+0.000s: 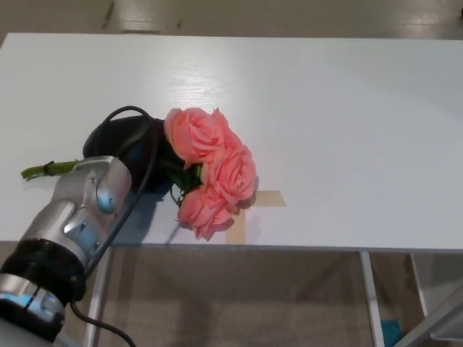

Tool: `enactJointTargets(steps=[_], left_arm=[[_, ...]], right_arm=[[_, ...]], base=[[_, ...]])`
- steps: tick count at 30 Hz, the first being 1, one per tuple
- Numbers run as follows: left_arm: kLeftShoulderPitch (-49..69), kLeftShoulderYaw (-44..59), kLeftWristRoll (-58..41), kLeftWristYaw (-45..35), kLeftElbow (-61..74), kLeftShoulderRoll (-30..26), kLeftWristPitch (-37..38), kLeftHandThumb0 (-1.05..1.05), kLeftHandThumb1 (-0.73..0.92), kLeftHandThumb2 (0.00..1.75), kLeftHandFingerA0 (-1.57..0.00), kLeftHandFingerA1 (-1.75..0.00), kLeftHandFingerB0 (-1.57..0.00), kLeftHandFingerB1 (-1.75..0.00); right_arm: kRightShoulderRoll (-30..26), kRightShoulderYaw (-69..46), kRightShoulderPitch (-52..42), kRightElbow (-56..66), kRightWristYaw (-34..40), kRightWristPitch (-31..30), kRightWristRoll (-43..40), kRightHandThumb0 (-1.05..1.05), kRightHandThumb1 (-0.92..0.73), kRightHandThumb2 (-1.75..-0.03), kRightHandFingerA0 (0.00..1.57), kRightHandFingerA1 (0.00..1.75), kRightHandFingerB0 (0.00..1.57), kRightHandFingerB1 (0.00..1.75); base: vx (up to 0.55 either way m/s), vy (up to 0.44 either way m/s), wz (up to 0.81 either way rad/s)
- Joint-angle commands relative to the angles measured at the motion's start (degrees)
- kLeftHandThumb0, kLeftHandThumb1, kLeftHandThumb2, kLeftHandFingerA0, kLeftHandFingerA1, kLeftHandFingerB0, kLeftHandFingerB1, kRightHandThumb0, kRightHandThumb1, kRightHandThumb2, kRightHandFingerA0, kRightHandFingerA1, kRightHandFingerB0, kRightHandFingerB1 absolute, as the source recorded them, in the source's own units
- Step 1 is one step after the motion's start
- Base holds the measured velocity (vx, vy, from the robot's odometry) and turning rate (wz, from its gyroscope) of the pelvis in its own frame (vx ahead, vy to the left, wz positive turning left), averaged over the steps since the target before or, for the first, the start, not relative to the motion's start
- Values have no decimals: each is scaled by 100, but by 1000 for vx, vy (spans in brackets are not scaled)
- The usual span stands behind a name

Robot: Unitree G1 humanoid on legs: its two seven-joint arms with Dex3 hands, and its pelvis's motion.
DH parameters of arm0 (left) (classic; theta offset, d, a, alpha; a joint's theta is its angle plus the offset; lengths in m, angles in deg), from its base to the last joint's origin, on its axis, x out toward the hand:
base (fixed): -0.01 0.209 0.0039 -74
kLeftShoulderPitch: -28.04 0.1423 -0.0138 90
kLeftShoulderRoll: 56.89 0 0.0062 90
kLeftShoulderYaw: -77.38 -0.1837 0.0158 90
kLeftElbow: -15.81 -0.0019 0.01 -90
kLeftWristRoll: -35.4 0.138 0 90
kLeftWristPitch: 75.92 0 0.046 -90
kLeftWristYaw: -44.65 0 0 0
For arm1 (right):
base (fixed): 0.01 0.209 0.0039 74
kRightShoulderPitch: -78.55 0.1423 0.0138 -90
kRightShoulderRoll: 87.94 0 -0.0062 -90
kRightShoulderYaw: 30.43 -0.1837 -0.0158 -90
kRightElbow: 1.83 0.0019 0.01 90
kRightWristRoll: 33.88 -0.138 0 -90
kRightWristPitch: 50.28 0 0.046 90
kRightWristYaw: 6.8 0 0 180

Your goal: Use the left hand to pick up the rose and passes it to a human.

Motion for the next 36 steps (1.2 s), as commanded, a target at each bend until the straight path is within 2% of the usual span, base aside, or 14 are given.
enactJointTargets(steps=[1, 4, 5, 9, 10, 14, 15, 18, 19, 22, 23, 26, 29, 36], left_arm=[[96, 237, -147, 262, 116, 16, 197, -14, 78, 61, -64, -159, -80, -91], [69, 510, -320, 296, 324, 19, 301, -14, 79, 62, -65, -159, -70, -111], [55, 596, -369, 289, 387, 33, 324, -15, 80, 62, -65, -159, -68, -114], [11, 907, -552, 313, 608, 89, 456, -17, 76, 61, -65, -158, -73, -106], [13, 1029, -640, 327, 698, 117, 522, -16, 76, 62, -66, -157, -74, -104], [2, 1383, -948, 251, 858, 273, 548, -15, 80, 64, -68, -155, -76, -99], [13, 1521, -1095, 201, 923, 348, 537, -15, 82, 64, -69, -153, -75, -101], [30, 1861, -1450, 99, 1096, 579, 449, -15, 83, 65, -71, -150, -73, -104], [0, 2070, -1730, 35, 1219, 739, 376, -15, 83, 66, -73, -148, -72, -107], [-36, 2294, -1942, -63, 1425, 919, 242, -15, 84, 66, -76, -143, -72, -107], [-81, 2391, -2045, -141, 1557, 987, 129, -16, 84, 66, -80, -140, -72, -107], [-74, 2461, -2053, -202, 1643, 1032, 64, -16, 84, 66, -80, -140, -72, -107], [-188, 2769, -2575, -430, 2239, 1285, -501, -18, 85, 66, -103, -128, -72, -105], [-294, 3360, -3373, -549, 2368, 1691, -1021, -17, 83, 69, -105, -132, -79, -103]], right_arm=[[-9, -9, 34, -23, -25, -44, -36, -57, -81, -65, 58, 45, 43, 33], [-18, 3, 37, -17, -27, -29, -23, -57, -81, -66, 57, 45, 42, 33], [-20, -9, 43, -17, -35, -30, -36, -60, -66, -99, 49, 57, 36, 50], [-24, -49, 57, -16, -48, -61, -75, -60, -66, -99, 49, 57, 35, 49], [-20, -50, 61, -12, -37, -70, -73, -57, -80, -66, 57, 44, 41, 33], [-17, -52, 75, -17, -30, -58, -60, -57, -80, -65, 57, 44, 42, 33], [-13, -53, 82, -17, -20, -61, -58, -58, -65, -99, 50, 58, 34, 49], [-10, -55, 83, -9, -26, -53, -60, -57, -80, -65, 57, 44, 42, 33], [-8, -54, 82, -11, -29, -58, -58, -58, -66, -99, 50, 58, 35, 49], [-28, -59, 100, -22, -34, -70, -56, -57, -80, -66, 58, 45, 42, 33], [-31, -66, 122, -27, -46, -75, -63, -58, -66, -99, 50, 58, 35, 49], [-32, -72, 127, -30, -52, -76, -60, -58, -66, -99, 50, 58, 35, 49], [-42, -90, 171, -30, -79, -90, -69, -57, -80, -66, 58, 44, 42, 33], [-32, -65, 175, -21, -53, -89, -32, -57, -80, -65, 59, 44, 42, 33]], base=[[0, 0, 0], [0, 0, 0], [0, 0, 0], [0, 0, 0], [0, 0, 0], [0, 0, 0], [0, 0, 0], [0, 0, 0], [0, 0, 0], [0, 0, 0], [0, 0, 0], [0, 0, 0], [0, 0, 0], [0, 0, 0]])
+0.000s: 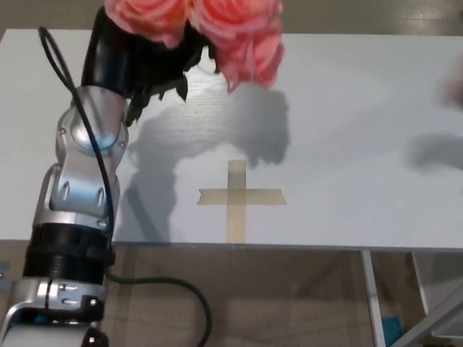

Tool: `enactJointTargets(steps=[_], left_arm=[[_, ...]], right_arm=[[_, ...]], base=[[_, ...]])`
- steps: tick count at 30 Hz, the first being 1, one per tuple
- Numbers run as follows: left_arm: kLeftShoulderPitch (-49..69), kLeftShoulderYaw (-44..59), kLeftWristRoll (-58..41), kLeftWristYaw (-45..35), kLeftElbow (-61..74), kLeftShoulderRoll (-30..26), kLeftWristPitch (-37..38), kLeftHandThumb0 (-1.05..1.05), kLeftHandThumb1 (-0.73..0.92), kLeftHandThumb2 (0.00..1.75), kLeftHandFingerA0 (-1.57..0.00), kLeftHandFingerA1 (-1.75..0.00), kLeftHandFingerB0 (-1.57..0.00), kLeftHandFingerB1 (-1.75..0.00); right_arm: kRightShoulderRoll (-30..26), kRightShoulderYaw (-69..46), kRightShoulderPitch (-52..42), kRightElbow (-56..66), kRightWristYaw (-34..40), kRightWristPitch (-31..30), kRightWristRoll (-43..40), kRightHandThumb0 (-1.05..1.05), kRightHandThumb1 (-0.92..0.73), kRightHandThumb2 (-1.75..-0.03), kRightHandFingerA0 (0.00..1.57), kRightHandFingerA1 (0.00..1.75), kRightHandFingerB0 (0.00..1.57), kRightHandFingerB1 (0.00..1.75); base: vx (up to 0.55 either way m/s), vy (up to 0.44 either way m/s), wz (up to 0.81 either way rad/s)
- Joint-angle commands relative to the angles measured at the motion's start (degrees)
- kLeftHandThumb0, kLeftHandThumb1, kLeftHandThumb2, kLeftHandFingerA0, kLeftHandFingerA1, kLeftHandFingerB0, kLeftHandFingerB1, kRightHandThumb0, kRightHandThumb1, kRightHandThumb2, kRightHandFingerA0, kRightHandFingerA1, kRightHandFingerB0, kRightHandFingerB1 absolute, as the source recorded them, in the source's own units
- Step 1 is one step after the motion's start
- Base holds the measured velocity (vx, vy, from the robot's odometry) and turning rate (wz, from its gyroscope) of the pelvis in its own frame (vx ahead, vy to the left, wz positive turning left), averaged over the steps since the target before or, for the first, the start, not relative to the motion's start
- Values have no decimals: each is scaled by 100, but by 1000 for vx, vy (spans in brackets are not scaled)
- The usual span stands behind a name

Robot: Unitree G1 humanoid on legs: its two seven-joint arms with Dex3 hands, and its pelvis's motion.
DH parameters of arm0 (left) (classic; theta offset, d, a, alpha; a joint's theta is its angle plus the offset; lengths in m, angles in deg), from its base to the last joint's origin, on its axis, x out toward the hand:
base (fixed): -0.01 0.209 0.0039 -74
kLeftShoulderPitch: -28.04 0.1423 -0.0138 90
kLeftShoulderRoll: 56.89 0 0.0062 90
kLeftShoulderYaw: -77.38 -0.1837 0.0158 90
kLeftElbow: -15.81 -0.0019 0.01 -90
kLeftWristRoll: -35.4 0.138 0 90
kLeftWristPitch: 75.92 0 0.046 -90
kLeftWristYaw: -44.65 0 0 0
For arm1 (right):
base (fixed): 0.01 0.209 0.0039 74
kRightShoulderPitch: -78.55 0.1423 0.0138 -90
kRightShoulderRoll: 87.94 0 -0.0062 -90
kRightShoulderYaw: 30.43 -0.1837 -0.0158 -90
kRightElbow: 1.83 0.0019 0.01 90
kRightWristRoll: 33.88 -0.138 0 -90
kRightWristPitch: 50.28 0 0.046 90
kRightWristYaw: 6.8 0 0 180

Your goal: Use the left hand to pick up the rose and passes it to a human.

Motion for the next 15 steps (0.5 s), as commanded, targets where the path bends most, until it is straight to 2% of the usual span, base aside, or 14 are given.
enactJointTargets(steps=[1, 9, 10, 15], left_arm=[[-213, 537, -1179, -251, 54, 358, -807, -17, 83, 69, -105, -132, -79, -103], [-439, 586, -1216, -278, 60, 370, -1023, -16, 78, 76, -104, -134, -82, -103], [-437, 564, -1237, -297, 58, 370, -993, -17, 77, 76, -104, -134, -82, -103], [-427, 512, -1309, -279, 74, 338, -1015, -17, 77, 76, -104, -134, -82, -103]], right_arm=[[-32, 10, -15, -26, -23, -77, -27, -57, -80, -65, 59, 44, 42, 33], [-84, 10, 188, -29, -36, -109, -21, -57, -81, -66, 58, 45, 43, 34], [-103, 14, 193, -25, -35, -104, -16, -58, -66, -99, 51, 59, 37, 50], [-110, 18, 195, -27, -35, -102, -18, -58, -66, -99, 51, 59, 37, 50]], base=[[0, 0, 0], [0, 0, 0], [0, 0, 0], [0, 0, 0]])
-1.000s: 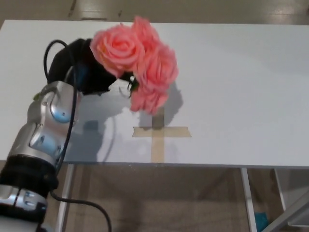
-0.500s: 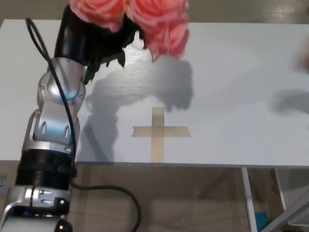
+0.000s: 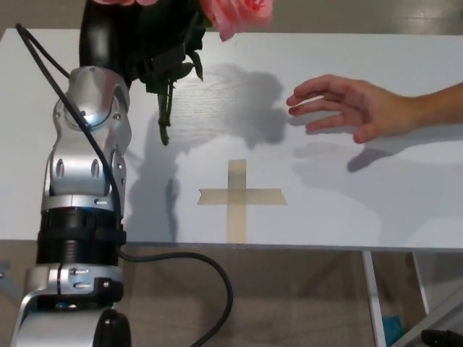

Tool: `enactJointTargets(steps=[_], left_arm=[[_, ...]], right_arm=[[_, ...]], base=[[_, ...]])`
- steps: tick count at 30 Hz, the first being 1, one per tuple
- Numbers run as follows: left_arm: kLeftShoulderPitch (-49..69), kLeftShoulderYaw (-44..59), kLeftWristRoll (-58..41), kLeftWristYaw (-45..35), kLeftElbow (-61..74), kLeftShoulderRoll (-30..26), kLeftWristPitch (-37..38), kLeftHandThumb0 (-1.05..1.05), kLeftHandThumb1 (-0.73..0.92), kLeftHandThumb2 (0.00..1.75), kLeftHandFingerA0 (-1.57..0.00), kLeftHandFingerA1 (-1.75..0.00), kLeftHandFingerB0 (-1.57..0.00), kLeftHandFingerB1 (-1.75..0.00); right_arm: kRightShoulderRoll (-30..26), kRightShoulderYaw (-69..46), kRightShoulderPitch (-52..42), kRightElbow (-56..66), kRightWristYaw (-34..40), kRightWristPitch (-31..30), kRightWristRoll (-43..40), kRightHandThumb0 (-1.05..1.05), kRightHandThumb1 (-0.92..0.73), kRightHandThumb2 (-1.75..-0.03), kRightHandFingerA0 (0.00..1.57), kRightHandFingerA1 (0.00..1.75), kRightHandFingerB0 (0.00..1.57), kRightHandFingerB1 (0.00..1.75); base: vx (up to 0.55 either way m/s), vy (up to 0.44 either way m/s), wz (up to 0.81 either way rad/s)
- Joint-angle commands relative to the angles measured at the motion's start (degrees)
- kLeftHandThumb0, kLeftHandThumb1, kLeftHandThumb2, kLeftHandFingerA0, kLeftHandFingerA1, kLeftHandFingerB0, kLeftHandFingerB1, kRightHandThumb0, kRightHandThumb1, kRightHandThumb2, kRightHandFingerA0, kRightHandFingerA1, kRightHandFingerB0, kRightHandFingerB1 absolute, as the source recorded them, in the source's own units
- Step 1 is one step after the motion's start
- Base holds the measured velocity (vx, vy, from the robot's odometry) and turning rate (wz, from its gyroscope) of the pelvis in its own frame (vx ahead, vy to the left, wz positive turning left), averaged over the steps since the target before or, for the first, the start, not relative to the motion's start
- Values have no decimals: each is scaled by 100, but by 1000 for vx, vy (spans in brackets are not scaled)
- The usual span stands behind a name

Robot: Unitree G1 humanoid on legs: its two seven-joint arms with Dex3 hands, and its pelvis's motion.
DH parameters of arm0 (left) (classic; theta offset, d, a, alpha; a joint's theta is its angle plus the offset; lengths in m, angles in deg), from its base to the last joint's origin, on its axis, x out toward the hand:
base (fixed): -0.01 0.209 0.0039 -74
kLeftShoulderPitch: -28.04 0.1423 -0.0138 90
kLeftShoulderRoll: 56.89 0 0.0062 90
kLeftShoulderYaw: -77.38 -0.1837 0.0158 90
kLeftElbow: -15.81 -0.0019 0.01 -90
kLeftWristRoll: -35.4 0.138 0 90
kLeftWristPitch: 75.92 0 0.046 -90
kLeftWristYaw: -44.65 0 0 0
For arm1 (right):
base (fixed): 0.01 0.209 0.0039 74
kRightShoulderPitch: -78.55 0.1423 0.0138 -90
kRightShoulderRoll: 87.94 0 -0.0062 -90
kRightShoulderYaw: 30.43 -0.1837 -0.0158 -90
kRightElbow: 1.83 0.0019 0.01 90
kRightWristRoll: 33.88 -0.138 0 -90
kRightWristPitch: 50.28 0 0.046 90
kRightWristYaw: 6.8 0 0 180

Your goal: Use the left hand to pick up the rose and passes it to a human.

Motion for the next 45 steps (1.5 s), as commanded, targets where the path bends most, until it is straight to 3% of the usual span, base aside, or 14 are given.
enactJointTargets(steps=[1, 5, 6, 8, 16, 17, 18, 25, 26, 29, 30, 45], left_arm=[[-57, -46, -302, -53, 74, -5, -228, -17, 77, 76, -104, -134, -82, -103], [-53, -67, -330, -41, 83, -20, -244, -17, 77, 76, -104, -134, -82, -103], [-43, -80, -332, -50, 103, -23, -259, -17, 77, 77, -104, -134, -82, -103], [74, -174, -471, -50, 234, 264, -400, -16, 80, 73, -100, -138, -81, -101], [-44, -351, -480, 69, 198, 540, -480, -16, 82, 69, -100, -141, -81, -101], [-50, -383, -488, 58, 154, 592, -403, -17, 82, 69, -97, -137, -81, -101], [-46, -427, -479, 64, 133, 628, -364, -17, 82, 69, -97, -132, -82, -100], [-188, -634, -465, 179, -43, 842, -431, -18, 84, 67, -96, -140, -84, -96], [-213, -643, -476, 206, -90, 885, -444, -18, 83, 68, -96, -140, -84, -96], [-235, -654, -479, 234, -134, 905, -434, -18, 83, 68, -96, -140, -84, -96], [-325, -658, -479, 319, -301, 994, -353, -19, 83, 68, -100, -139, -84, -98], [-820, -1132, -605, 716, -1020, 1799, 96, -17, 83, 68, -98, -140, -79, -103]], right_arm=[[-76, 8, -21, -27, -31, -82, -22, -58, -66, -99, 51, 59, 37, 50], [-76, 9, -21, -27, -32, -82, -22, -58, -66, -99, 51, 59, 37, 50], [-79, 10, -25, -24, -30, -77, -21, -57, -81, -65, 59, 45, 45, 34], [-59, 28, -8, -34, -11, -82, -3, -57, -81, -66, 59, 46, 43, 34], [-64, 18, 61, -19, -54, -87, -26, -56, -81, -65, 59, 45, 44, 34], [-64, 9, 66, -11, -72, -94, -38, -57, -66, -99, 51, 58, 36, 50], [-59, -2, 69, -10, -79, -109, -51, -56, -81, -65, 58, 44, 43, 33], [-52, 23, 152, -14, -76, -115, -21, -56, -81, -65, 58, 44, 43, 33], [-50, 28, 152, -16, -74, -108, -17, -57, -66, -99, 50, 58, 36, 50], [-48, 36, 153, -18, -70, -107, -12, -57, -66, -99, 50, 58, 36, 50], [-27, 56, 189, -22, -66, -106, 6, -56, -81, -66, 58, 44, 43, 34], [17, 7, 381, 7, -77, -152, -93, -56, -81, -66, 59, 45, 43, 34]], base=[[0, 0, 0], [0, 0, 0], [0, 0, 0], [0, 0, 0], [0, 0, 0], [0, 0, 0], [0, 0, 0], [0, 0, 0], [0, 0, 0], [0, 0, 0], [0, 0, 0], [0, 0, 0]])
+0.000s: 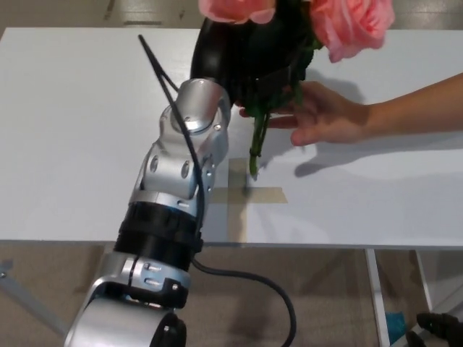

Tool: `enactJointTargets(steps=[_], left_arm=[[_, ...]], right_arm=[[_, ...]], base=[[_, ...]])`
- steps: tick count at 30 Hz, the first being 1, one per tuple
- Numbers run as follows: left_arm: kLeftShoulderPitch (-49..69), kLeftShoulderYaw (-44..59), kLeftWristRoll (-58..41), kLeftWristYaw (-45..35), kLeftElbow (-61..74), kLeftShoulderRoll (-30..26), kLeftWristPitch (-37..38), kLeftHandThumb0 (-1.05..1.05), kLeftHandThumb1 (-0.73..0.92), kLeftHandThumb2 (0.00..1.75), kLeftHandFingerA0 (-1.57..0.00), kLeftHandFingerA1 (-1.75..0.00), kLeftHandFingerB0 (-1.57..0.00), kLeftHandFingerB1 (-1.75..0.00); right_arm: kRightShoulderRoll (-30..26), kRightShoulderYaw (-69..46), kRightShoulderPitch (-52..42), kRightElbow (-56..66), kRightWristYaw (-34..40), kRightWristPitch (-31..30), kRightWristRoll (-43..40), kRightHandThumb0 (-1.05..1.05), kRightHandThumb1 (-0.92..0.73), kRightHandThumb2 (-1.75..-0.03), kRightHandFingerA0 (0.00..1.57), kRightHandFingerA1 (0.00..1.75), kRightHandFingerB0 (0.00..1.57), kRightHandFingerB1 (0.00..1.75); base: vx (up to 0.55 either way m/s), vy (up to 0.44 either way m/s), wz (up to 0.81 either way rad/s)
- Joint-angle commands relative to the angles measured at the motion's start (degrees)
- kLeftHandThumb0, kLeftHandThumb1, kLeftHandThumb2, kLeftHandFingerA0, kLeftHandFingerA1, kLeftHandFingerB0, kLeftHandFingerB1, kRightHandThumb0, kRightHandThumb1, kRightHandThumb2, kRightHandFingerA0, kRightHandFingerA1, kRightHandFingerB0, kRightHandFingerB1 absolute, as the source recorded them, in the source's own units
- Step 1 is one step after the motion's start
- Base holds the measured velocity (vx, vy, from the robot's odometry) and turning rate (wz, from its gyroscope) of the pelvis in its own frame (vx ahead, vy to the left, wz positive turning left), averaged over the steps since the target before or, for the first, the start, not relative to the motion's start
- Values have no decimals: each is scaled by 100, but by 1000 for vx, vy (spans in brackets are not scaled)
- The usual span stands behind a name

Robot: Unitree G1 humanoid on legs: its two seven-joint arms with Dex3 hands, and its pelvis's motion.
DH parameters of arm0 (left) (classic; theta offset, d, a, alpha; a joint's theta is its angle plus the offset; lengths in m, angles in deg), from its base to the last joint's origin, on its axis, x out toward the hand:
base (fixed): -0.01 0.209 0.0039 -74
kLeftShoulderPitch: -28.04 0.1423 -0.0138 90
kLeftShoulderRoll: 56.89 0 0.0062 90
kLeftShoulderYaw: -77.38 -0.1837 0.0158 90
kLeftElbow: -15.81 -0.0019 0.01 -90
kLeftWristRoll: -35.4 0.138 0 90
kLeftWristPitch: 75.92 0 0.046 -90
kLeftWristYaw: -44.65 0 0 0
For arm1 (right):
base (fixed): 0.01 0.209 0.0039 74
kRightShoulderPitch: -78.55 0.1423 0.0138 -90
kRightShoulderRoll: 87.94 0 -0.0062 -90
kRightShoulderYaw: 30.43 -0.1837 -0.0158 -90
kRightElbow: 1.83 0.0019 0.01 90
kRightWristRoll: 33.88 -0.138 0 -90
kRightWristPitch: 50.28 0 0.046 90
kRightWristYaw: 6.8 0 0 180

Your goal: Use the left hand to pick up the rose and passes it to a human.

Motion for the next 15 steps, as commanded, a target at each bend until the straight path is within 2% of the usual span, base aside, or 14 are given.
enactJointTargets(steps=[1, 8, 15], left_arm=[[-331, -85, -196, 200, -229, 772, 323, -17, 83, 68, -99, -139, -79, -103], [-212, -275, -296, 285, -298, 1114, 487, -16, 84, 68, -100, -139, -78, -104], [-209, -472, -264, 327, -433, 1228, 667, -19, 82, 70, -101, -135, -80, -103]], right_arm=[[16, -48, 81, -2, -51, -109, -85, -56, -81, -66, 59, 45, 43, 34], [-1, -37, 114, -9, -18, -71, -51, -56, -81, -66, 59, 45, 43, 34], [-28, -23, 150, 0, -31, -54, -32, -56, -81, -66, 59, 44, 43, 34]], base=[[0, 0, 0], [0, 0, 0], [0, 0, 0]])
